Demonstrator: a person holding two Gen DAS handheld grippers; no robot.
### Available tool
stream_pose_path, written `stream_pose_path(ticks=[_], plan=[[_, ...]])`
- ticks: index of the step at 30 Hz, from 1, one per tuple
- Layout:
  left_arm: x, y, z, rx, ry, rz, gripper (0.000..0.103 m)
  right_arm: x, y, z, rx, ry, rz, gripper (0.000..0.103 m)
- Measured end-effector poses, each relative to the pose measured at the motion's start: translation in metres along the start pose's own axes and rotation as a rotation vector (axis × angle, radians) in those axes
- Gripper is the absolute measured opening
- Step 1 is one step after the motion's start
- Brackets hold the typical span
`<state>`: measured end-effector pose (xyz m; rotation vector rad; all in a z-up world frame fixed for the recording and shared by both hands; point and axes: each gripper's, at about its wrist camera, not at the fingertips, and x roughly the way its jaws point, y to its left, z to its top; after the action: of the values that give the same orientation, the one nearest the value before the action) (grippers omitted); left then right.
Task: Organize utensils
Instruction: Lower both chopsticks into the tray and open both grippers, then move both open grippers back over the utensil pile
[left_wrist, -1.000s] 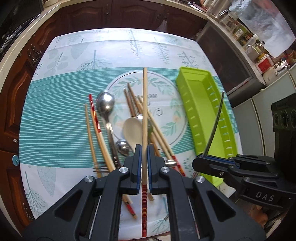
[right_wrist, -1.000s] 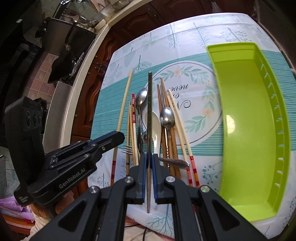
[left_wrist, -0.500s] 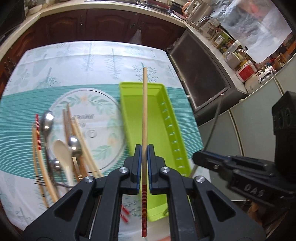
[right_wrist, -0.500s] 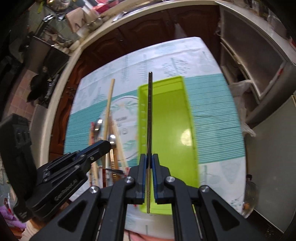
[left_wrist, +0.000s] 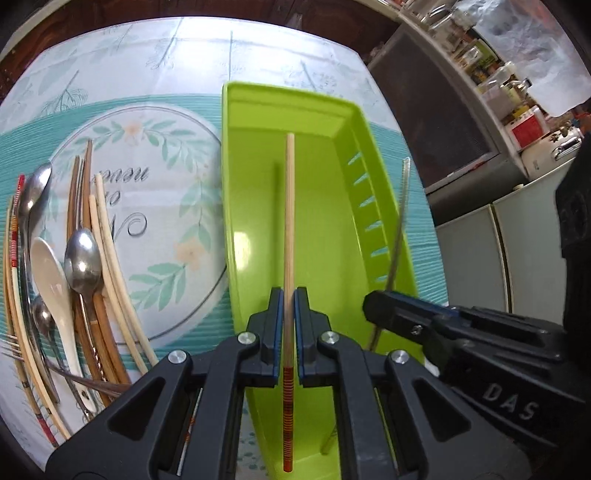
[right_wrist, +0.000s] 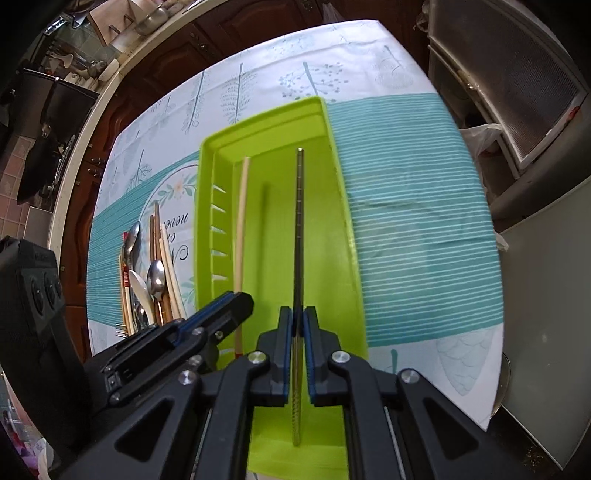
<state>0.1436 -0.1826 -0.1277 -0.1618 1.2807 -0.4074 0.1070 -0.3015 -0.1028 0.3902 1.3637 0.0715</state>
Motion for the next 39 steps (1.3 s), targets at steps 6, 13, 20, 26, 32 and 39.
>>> stream_pose_path(ticks=[6,13,20,26,32,39], plan=[[0.007,0.006,0.001,0.023,0.006,0.027,0.004,0.019,0.003,0.002,-0.002,0.033,0.01,0.006],[-0.001,0.009,0.005,0.001,0.053,0.01,0.004,0.02,0.013,0.006,-0.02,0.019,0.005,0.007],[-0.028,0.009,-0.007,0.042,0.07,-0.008,0.025,0.012,0.016,0.004,-0.025,0.004,0.0,0.014],[-0.053,0.01,-0.019,0.082,0.048,-0.009,0.04,0.004,0.027,-0.007,-0.052,-0.014,-0.004,0.015],[-0.077,0.014,-0.027,0.109,0.007,0.045,0.046,-0.004,0.037,-0.02,-0.062,-0.03,0.001,0.016],[-0.103,0.033,-0.041,0.119,-0.031,0.086,0.048,-0.012,0.054,-0.033,-0.1,-0.046,0.016,0.021]])
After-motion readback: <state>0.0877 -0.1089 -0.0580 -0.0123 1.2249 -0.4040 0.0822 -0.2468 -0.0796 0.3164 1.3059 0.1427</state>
